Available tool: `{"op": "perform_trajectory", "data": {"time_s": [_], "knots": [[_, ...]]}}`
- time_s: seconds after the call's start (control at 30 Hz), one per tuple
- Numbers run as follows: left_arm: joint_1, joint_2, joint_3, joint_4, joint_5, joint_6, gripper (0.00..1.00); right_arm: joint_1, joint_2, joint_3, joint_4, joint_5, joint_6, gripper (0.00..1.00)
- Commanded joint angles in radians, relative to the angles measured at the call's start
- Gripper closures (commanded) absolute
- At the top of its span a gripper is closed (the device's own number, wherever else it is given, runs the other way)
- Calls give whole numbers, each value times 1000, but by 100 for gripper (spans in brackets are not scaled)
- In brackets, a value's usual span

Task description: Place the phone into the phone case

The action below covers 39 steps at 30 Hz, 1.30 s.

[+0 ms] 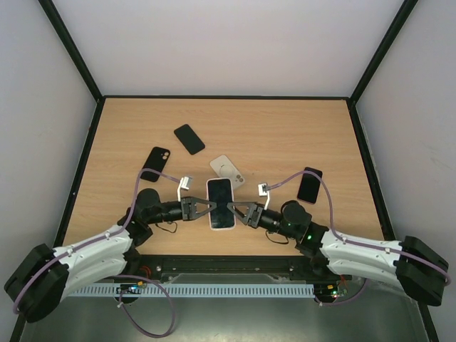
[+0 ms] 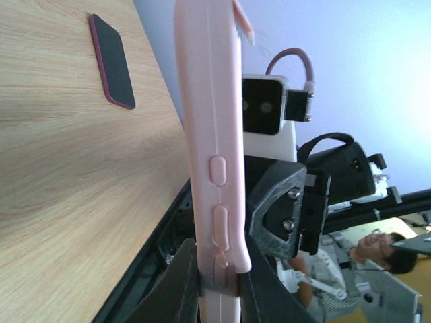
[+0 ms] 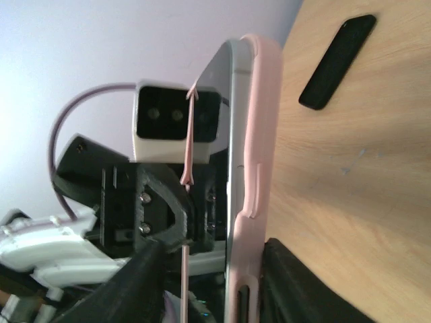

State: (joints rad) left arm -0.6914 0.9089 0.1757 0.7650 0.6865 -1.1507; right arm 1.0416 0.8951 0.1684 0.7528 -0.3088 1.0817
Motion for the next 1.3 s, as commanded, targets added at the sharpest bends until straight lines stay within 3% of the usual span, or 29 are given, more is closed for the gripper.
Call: {"op": "perform_trajectory", "data": {"time_s": [0.0, 0.17, 0.3, 0.43, 0.53, 0.6, 0.77, 0.87, 1.17, 1.2, 1.27], "knots": [[-3, -52, 6, -24, 50, 53, 98, 4, -112, 72, -185, 110, -47, 54], [-7, -109, 30, -78, 126, 92, 98, -1, -167, 190, -449, 152, -115, 32], [-9, -145, 54, -143, 166, 130, 98, -5, -127, 270, -566, 149, -150, 25], [-14, -166, 56, -133, 201, 127, 98, -7, -67, 288, -527, 84, -146, 23], [-16, -177, 61, -160, 205, 140, 98, -7, -40, 286, -475, 49, -140, 29], [-16, -179, 65, -183, 201, 158, 98, -6, -35, 285, -460, 46, -141, 39], [-16, -176, 82, -286, 164, 206, 98, -6, -67, 273, -465, 94, -148, 68], [-14, -165, 118, -453, 96, 293, 98, -6, -100, 258, -468, 125, -154, 96], [-11, -116, 148, -548, 46, 336, 98, -8, -135, 268, -517, 150, -175, 98], [-11, -118, 149, -540, 47, 332, 98, -7, -123, 272, -521, 144, -173, 94], [-11, -126, 151, -519, 54, 318, 98, -7, -99, 273, -521, 121, -162, 73]]}}
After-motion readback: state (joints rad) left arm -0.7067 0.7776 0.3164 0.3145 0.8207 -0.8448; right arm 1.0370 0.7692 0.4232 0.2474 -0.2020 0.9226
